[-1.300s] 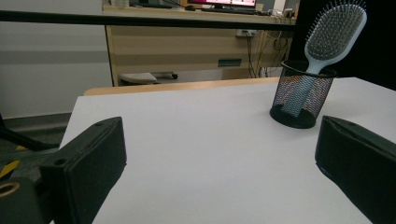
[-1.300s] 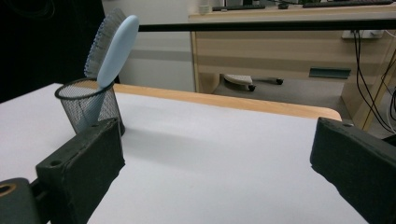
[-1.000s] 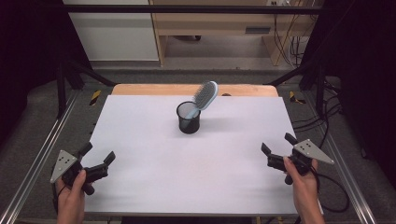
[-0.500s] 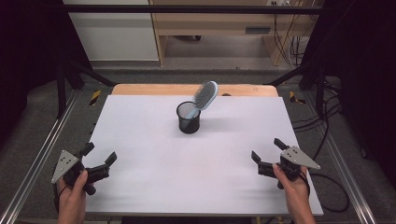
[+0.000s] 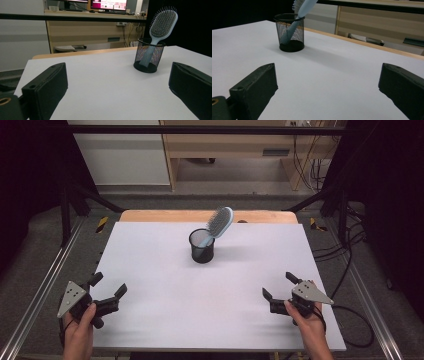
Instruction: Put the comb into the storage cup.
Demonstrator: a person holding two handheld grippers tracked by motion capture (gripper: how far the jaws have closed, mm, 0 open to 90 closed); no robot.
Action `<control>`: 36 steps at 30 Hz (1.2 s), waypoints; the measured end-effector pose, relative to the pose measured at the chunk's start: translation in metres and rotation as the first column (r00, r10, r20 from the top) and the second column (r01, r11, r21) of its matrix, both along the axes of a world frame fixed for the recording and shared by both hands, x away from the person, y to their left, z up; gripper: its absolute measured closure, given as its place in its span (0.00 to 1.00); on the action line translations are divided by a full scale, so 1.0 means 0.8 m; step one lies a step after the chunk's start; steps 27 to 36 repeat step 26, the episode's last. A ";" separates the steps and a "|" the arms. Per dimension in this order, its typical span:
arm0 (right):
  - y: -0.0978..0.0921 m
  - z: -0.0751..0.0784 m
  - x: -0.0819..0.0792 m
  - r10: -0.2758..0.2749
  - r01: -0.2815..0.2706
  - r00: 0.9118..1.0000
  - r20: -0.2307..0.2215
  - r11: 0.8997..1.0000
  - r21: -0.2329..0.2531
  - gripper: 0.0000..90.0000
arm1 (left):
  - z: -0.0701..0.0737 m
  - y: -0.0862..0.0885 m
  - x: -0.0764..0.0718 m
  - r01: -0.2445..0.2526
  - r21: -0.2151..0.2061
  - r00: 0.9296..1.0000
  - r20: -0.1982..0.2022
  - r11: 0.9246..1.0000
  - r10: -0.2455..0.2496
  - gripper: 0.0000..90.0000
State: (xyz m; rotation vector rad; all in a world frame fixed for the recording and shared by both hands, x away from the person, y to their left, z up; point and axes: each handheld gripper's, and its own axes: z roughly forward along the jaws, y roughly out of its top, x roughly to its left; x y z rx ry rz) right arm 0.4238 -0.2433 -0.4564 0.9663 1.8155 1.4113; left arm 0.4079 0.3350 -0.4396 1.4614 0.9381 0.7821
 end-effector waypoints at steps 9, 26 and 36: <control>0.013 -0.003 0.001 0.052 -0.052 0.999 0.005 0.999 0.001 0.02 | -0.002 -0.007 0.001 0.023 0.003 1.000 -0.012 1.000 -0.023 0.02; 0.036 -0.012 0.016 0.064 -0.066 0.996 -0.055 0.997 -0.029 0.03 | -0.010 -0.031 0.000 0.046 0.000 0.998 -0.044 0.999 -0.046 0.02; 0.036 -0.012 0.016 0.064 -0.066 0.996 -0.055 0.997 -0.029 0.03 | -0.010 -0.031 0.000 0.046 0.000 0.998 -0.044 0.999 -0.046 0.02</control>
